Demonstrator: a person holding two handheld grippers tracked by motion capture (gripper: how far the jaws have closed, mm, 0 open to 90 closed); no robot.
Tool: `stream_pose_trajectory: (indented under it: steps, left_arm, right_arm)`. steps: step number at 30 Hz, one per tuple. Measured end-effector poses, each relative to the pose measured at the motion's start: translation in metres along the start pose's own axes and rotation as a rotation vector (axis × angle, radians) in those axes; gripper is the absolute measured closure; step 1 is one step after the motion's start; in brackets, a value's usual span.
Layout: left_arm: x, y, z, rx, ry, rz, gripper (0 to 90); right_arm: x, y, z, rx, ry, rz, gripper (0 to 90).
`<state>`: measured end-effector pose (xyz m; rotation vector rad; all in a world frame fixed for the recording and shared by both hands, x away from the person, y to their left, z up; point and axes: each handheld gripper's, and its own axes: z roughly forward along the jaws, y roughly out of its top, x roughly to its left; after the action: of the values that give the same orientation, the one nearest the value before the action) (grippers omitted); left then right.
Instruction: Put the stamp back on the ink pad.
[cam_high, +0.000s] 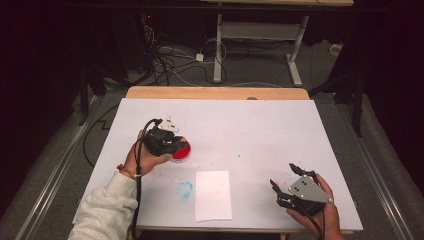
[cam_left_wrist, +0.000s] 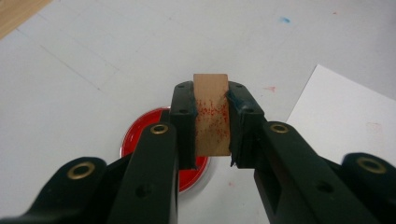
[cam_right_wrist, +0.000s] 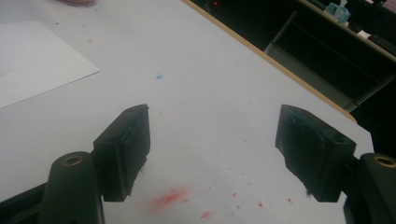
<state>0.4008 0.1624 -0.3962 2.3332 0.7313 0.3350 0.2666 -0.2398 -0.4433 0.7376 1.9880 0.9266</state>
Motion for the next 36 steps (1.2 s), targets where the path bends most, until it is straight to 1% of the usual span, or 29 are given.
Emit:
stream_pose_trajectory:
  steps: [4, 5, 8, 13, 15, 19, 20, 23, 27, 28, 29, 30, 31, 34, 36]
  left_arm:
    - [-0.007, 0.004, -0.005, -0.02, -0.012, 0.021, 73.6]
    - [-0.008, 0.005, -0.006, -0.02, -0.01, 0.027, 73.6]
    - [-0.013, 0.007, -0.009, -0.028, -0.022, 0.041, 73.6]
    - [-0.021, 0.012, -0.016, -0.044, -0.031, 0.068, 73.6]
    - [-0.025, 0.013, -0.017, -0.045, -0.038, 0.084, 73.6]
    - [-0.033, 0.014, -0.02, -0.045, -0.041, 0.108, 73.6]
    - [-0.035, 0.014, -0.021, -0.051, -0.044, 0.106, 73.6]
    - [-0.04, 0.015, -0.022, -0.051, -0.051, 0.123, 73.6]
    - [-0.051, 0.015, -0.022, -0.053, -0.057, 0.147, 73.6]
    - [-0.053, 0.015, -0.022, -0.055, -0.066, 0.152, 73.6]
    - [-0.056, 0.016, -0.022, -0.05, -0.073, 0.162, 73.6]
    - [-0.059, 0.016, -0.021, -0.051, -0.072, 0.164, 73.6]
    - [-0.061, 0.016, -0.02, -0.041, -0.074, 0.176, 73.6]
    - [-0.069, 0.015, -0.016, -0.039, -0.087, 0.189, 73.6]
    - [-0.073, 0.015, -0.014, -0.031, -0.097, 0.207, 73.6]
  right_arm:
    - [0.0, 0.0, 0.0, 0.004, -0.002, -0.001, 26.8]
    - [0.0, 0.0, 0.0, 0.005, -0.003, -0.001, 26.8]
    - [0.001, 0.0, -0.001, 0.002, -0.003, 0.001, 26.9]
    - [0.002, 0.0, -0.002, -0.002, -0.006, -0.008, 26.9]
    - [0.001, 0.0, -0.002, -0.001, -0.006, -0.001, 27.0]
    - [0.003, 0.001, -0.002, -0.001, -0.004, -0.009, 27.0]
    - [0.003, 0.001, -0.002, -0.001, -0.005, -0.012, 27.0]
    - [0.003, 0.001, -0.002, -0.005, -0.003, -0.016, 27.0]
    - [0.004, 0.001, -0.003, -0.005, -0.005, -0.011, 26.9]
    - [0.004, 0.001, -0.003, -0.003, -0.004, -0.012, 27.0]
    - [0.004, 0.001, -0.003, -0.004, -0.004, -0.013, 26.9]
    - [0.004, 0.001, -0.004, -0.004, -0.004, -0.012, 27.0]
    - [0.004, 0.001, -0.004, -0.005, -0.003, -0.012, 26.9]
    - [0.004, 0.001, -0.003, -0.004, -0.003, -0.015, 26.9]
    - [0.004, 0.001, -0.003, -0.003, -0.002, -0.017, 26.9]
